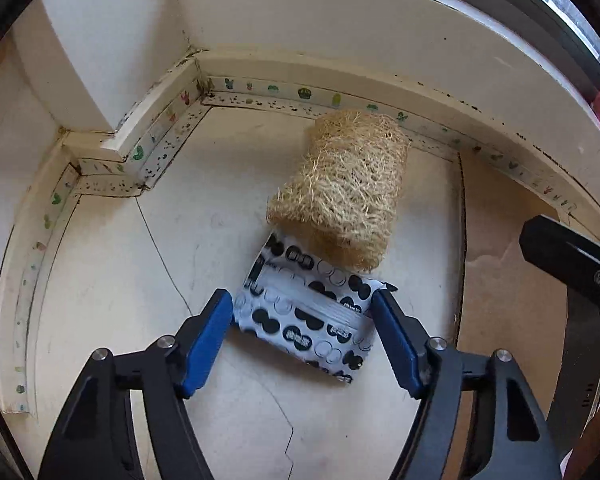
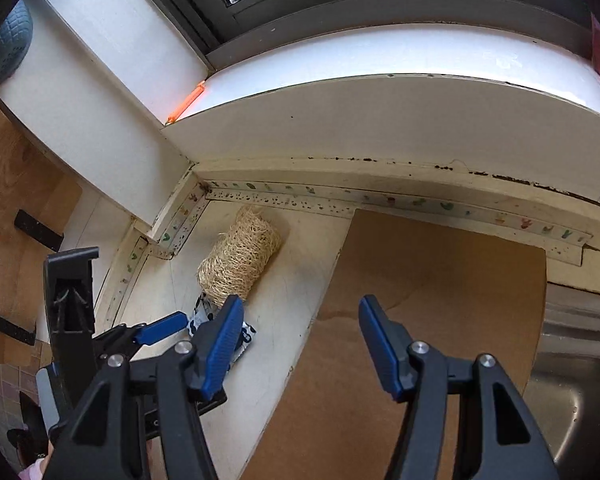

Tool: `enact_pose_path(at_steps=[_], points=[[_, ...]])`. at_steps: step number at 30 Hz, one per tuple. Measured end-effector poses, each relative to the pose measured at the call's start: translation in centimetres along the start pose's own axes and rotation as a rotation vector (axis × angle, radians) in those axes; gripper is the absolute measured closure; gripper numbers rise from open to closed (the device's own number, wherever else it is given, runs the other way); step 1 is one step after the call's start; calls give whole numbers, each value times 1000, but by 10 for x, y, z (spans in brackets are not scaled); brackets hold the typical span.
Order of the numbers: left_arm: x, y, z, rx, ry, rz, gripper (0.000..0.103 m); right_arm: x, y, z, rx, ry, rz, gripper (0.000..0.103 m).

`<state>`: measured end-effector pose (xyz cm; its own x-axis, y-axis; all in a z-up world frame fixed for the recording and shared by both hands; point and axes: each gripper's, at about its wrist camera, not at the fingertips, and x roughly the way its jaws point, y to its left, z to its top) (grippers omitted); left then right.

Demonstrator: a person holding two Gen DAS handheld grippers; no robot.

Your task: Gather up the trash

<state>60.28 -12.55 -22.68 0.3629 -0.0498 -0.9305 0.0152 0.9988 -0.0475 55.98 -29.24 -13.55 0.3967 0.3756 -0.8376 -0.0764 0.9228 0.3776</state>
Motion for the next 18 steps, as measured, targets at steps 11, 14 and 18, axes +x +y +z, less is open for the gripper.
enact_pose_path(at_steps=[11,14,18], points=[[-16,22,-8,-8,-86,-26,103,27,19,8,27,32,51,43],[-17,40,-14,-52,-77,-40,103,35,25,12,50,28,56,43],[-27,62,-20,-88,-77,-51,103,49,26,20,109,29,62,43]])
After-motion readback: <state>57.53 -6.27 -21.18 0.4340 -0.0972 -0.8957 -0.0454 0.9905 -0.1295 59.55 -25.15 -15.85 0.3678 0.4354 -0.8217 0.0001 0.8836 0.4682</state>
